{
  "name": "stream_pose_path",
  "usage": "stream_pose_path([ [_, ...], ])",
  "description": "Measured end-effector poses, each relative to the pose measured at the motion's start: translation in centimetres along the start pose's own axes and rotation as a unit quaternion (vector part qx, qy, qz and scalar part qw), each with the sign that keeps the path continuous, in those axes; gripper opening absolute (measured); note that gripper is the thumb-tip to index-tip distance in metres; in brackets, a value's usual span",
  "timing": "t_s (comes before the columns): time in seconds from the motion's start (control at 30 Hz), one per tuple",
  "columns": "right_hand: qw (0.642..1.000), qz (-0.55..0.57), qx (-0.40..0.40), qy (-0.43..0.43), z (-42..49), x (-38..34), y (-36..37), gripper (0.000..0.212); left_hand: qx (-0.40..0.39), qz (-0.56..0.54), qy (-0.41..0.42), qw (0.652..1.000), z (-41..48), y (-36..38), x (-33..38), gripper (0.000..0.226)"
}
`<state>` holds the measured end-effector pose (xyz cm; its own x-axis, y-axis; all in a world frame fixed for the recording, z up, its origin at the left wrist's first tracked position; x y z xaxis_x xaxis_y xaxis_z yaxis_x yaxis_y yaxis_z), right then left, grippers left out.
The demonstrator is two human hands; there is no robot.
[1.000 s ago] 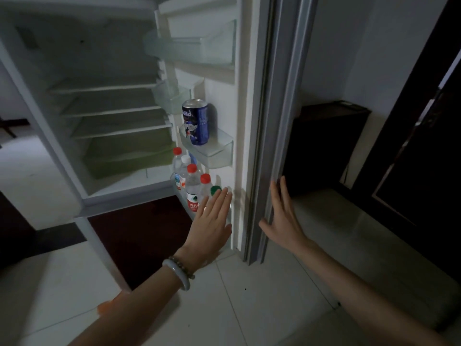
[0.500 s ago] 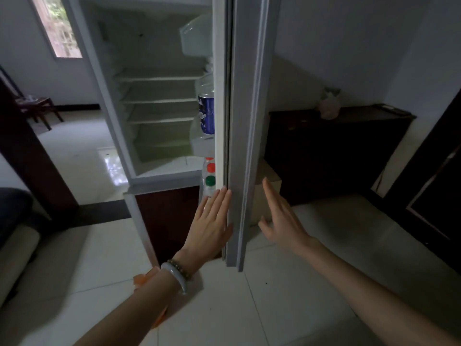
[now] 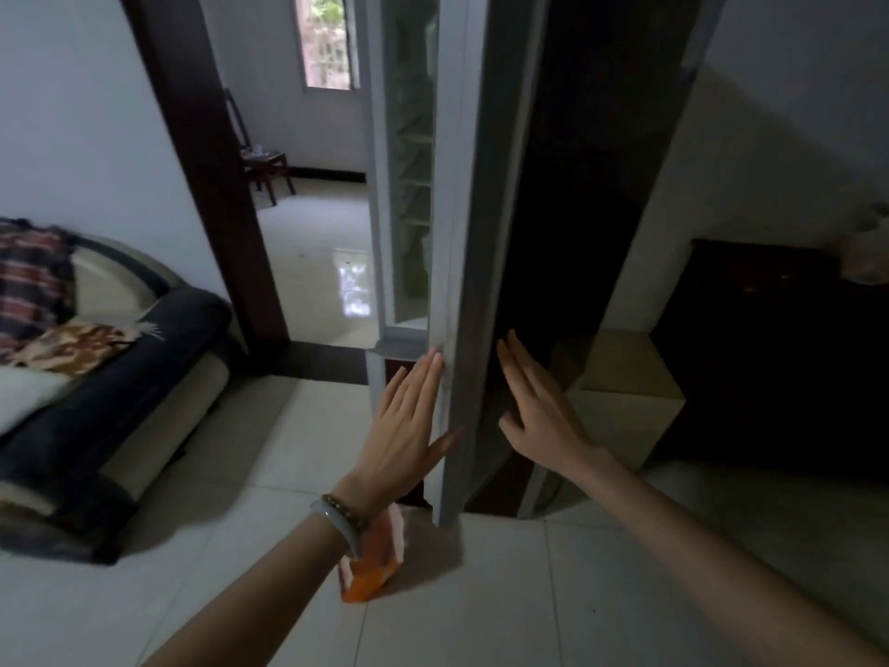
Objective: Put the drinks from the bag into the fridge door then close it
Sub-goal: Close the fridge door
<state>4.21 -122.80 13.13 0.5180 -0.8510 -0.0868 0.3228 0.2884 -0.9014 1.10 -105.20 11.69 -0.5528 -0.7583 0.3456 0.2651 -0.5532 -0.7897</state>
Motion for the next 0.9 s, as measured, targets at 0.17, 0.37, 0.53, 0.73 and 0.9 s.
stream_pose_path([
  [0.17,0.998,-0.021,-0.013,-0.056,5.8,-0.7,3.4,0.088,0.040,-0.013,-0.046,0.998,1.9,-1.3,-4.4,0.084],
  [0.37,0.995,-0.048,-0.018,-0.088,13.0,-1.0,6.6,0.081,0.051,-0.032,-0.127,0.990,5.8,-1.8,-11.1,0.094],
  [0.53,0.995,-0.045,-0.044,-0.075,18.4,-0.6,9.6,0.085,0.051,-0.093,-0.155,0.982,9.9,-2.3,-15.9,0.093],
  [0.73,0.994,-0.100,-0.035,-0.035,24.2,0.1,12.6,0.083,0.023,-0.056,-0.150,0.987,14.7,-2.0,-22.7,0.092],
  [0.9,0.990,-0.130,-0.044,0.021,28.3,1.2,14.5,0.084,-0.007,0.054,-0.123,0.991,18.3,-0.5,-27.8,0.081],
])
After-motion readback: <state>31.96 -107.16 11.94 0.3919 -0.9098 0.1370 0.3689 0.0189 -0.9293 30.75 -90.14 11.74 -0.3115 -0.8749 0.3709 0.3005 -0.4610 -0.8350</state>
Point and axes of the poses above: each hand's wrist, its own z-axis towards the middle knuckle, its own y-axis out of the palm, x = y × z, the point moved 4 cm from there along z, towards the middle knuckle, and after that the axes turned 10 degrees about -z, right-handed, at the moved point
